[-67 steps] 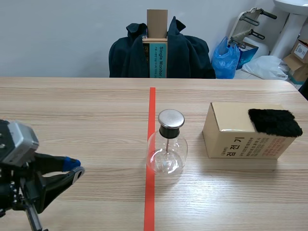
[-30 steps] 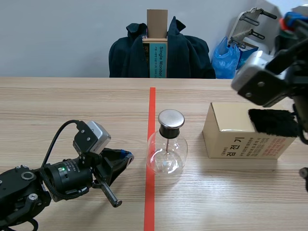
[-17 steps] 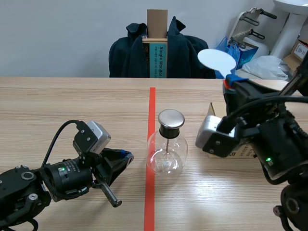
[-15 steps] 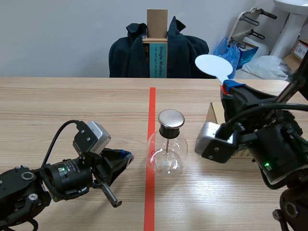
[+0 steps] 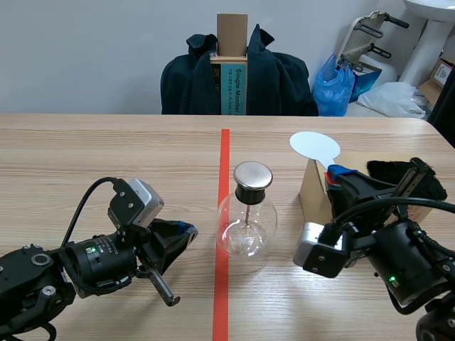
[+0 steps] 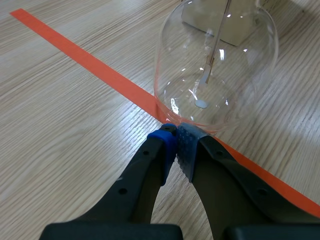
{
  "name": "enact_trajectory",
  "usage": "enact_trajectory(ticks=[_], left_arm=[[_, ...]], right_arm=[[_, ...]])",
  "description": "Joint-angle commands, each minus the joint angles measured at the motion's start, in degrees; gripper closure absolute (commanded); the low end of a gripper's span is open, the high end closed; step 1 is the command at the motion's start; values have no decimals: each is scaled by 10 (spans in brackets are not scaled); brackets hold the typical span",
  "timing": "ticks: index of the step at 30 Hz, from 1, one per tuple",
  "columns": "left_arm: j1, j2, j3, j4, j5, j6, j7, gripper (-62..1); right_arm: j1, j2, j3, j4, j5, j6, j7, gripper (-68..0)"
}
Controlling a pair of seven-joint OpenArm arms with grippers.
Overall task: Do the electroscope experiment.
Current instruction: 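Bring the plate to the electroscope and point at the metal foil, then move the plate toward and away from the electroscope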
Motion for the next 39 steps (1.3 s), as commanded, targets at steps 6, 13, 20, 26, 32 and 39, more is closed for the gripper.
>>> enact_trajectory(ticks=[6, 13, 20, 26, 32, 39], left_arm=[[-5, 0, -4, 10, -4, 1, -8, -22], [-5, 0, -4, 10, -4, 1, -8, -22], [-5, 0, -4, 10, -4, 1, -8, -22], [-5, 0, -4, 10, -4, 1, -8, -22], [-5, 0, -4, 10, -4, 1, -8, -22], [-5, 0, -4, 10, -4, 1, -8, -22]], right_arm=[[5, 3, 4, 11, 2, -7, 17, -9], [5, 3, 4, 11, 2, -22, 62, -9], [5, 3, 4, 11, 2, -17, 119, -8], [5, 3, 4, 11, 2, -17, 167, -8], [5, 3, 4, 11, 2, -17, 208, -8], [5, 3, 4, 11, 2, -15, 245, -8]])
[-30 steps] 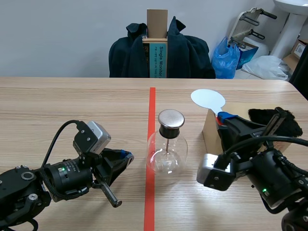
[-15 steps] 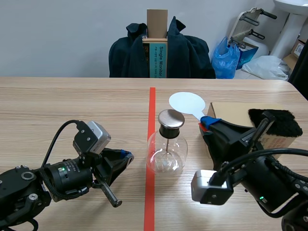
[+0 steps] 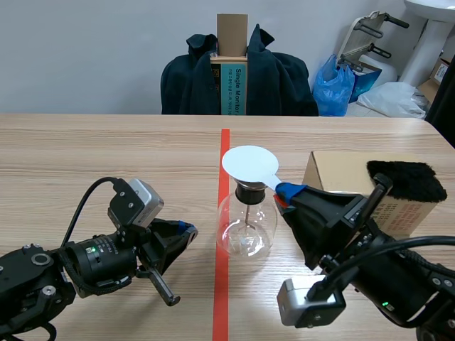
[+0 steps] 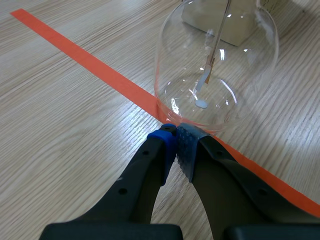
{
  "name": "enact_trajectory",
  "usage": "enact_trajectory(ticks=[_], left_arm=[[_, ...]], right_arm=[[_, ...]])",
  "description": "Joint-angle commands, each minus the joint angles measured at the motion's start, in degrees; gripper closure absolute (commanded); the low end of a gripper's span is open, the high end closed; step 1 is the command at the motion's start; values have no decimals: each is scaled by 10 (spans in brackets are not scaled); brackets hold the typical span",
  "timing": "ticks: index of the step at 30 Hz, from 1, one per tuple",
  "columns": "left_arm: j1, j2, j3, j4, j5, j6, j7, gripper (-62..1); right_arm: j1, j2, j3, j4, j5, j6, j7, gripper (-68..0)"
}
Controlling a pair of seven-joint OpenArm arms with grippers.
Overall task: Do the electroscope experiment.
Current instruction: 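Move the plate toward and away from the electroscope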
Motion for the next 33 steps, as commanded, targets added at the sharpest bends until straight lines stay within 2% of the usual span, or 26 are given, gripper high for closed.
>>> enact_trajectory(ticks=[1, 14, 19, 25, 33], left_arm=[[-5, 0, -4, 10, -4, 1, -8, -22], [-5, 0, -4, 10, -4, 1, -8, -22], [-5, 0, -4, 10, -4, 1, -8, -22], [-5, 0, -4, 10, -4, 1, -8, -22], [-5, 0, -4, 10, -4, 1, -8, -22]], right_arm=[[5, 3, 4, 10, 6, -4, 7, -8], [5, 3, 4, 10, -9, -4, 25, -8], [5, 3, 5, 10, -33, -5, 22, -8], [7, 3, 5, 10, -45, -10, -5, -8], [8, 3, 5, 10, -45, -18, -89, -8]])
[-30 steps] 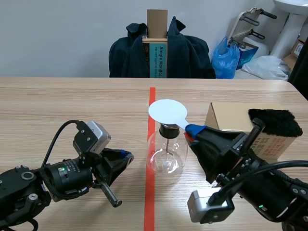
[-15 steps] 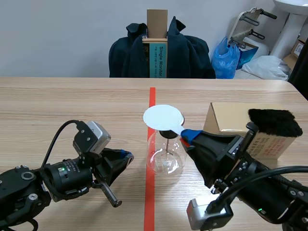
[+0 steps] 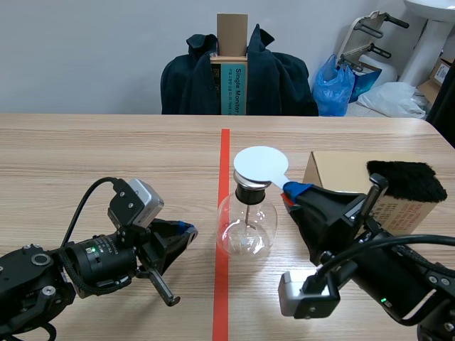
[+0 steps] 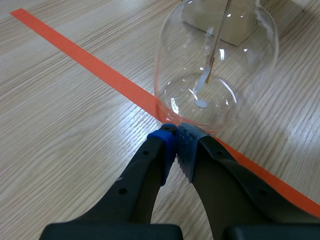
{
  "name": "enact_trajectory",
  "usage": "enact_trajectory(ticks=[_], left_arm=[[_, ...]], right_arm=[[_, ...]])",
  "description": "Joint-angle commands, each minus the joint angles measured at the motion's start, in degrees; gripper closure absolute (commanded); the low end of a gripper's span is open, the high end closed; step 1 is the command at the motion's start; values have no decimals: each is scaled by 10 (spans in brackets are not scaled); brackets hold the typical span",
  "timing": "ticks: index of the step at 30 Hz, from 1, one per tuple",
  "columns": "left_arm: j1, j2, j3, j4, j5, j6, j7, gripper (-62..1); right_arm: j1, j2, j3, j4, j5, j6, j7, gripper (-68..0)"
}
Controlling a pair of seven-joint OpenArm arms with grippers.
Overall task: Do the electroscope experiment.
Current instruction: 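Move the plate toward and away from the electroscope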
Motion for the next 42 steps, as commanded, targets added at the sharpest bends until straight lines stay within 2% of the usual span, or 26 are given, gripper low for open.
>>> enact_trajectory(ticks=[1, 7, 17, 23, 42], left_arm=[[-5, 0, -4, 10, -4, 1, -8, -22], [-5, 0, -4, 10, -4, 1, -8, -22], [-5, 0, -4, 10, -4, 1, -8, -22], [-5, 0, -4, 10, -4, 1, -8, -22], [-5, 0, -4, 10, -4, 1, -8, -22]], right_arm=[[8, 3, 5, 10, 7, -12, -14, -8], [8, 3, 5, 11, 7, -36, -70, -8], [3, 3, 5, 11, 7, -36, -133, -8], [3, 3, 5, 11, 7, -36, -137, -8], [-3, 3, 5, 12, 7, -36, 19, -8]])
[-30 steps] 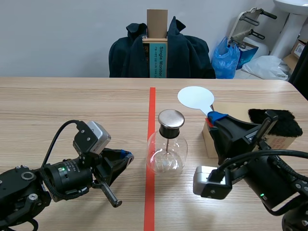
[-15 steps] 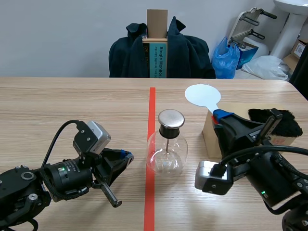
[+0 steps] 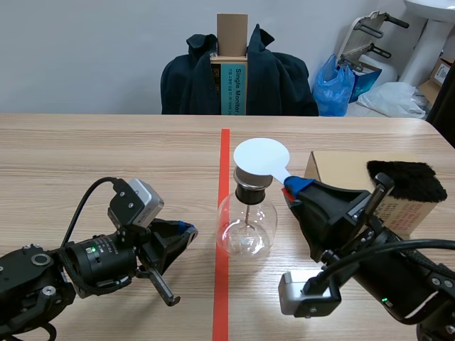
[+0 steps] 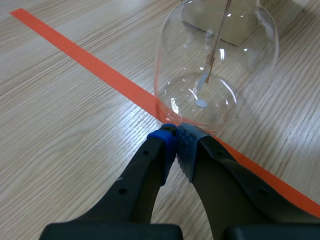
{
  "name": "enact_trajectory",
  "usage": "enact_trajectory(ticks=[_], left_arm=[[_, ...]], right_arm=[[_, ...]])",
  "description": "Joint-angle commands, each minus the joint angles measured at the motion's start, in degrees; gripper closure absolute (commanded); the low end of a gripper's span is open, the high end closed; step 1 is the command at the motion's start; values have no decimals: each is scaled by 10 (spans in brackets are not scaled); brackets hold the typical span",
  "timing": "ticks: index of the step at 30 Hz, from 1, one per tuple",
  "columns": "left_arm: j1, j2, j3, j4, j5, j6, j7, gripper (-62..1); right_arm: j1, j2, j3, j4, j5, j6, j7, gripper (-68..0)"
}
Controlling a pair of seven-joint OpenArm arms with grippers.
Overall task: Do the electroscope experiment.
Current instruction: 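Move the plate toward and away from the electroscope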
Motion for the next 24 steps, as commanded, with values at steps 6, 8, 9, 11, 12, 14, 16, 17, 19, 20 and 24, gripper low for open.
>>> enact_trajectory(ticks=[6, 8, 9, 11, 12, 14, 16, 17, 19, 20, 24], left_arm=[[-5, 0, -4, 10, -4, 1, -8, -22], [-5, 0, -4, 10, -4, 1, -8, -22], [-5, 0, -4, 10, -4, 1, -8, -22], [-5, 0, -4, 10, -4, 1, -8, -22], [-5, 0, -4, 10, -4, 1, -8, -22], [-5, 0, -4, 10, -4, 1, -8, -22], [-5, 0, -4, 10, -4, 1, -8, -22], [-5, 0, -4, 10, -4, 1, -8, -22], [-5, 0, -4, 10, -4, 1, -8, -22], [-5, 0, -4, 10, -4, 1, -8, -22], [-5, 0, -4, 10, -4, 1, -8, -22]], right_arm=[[-7, 3, 4, 12, 6, -4, 27, -8], [-9, 3, 4, 12, 6, -4, 31, -8], [-9, 3, 4, 12, 6, -4, 31, -8], [-9, 3, 4, 12, 6, -4, 31, -8], [-9, 3, 4, 12, 6, -4, 31, -8], [-9, 3, 4, 12, 6, -4, 31, -8], [-9, 3, 4, 12, 6, -4, 34, -8], [-9, 3, 4, 12, 6, -4, 36, -8], [-9, 3, 4, 12, 6, -4, 36, -8], [-9, 3, 4, 12, 6, -4, 36, -8], [-9, 3, 4, 12, 6, -5, 35, -8]])
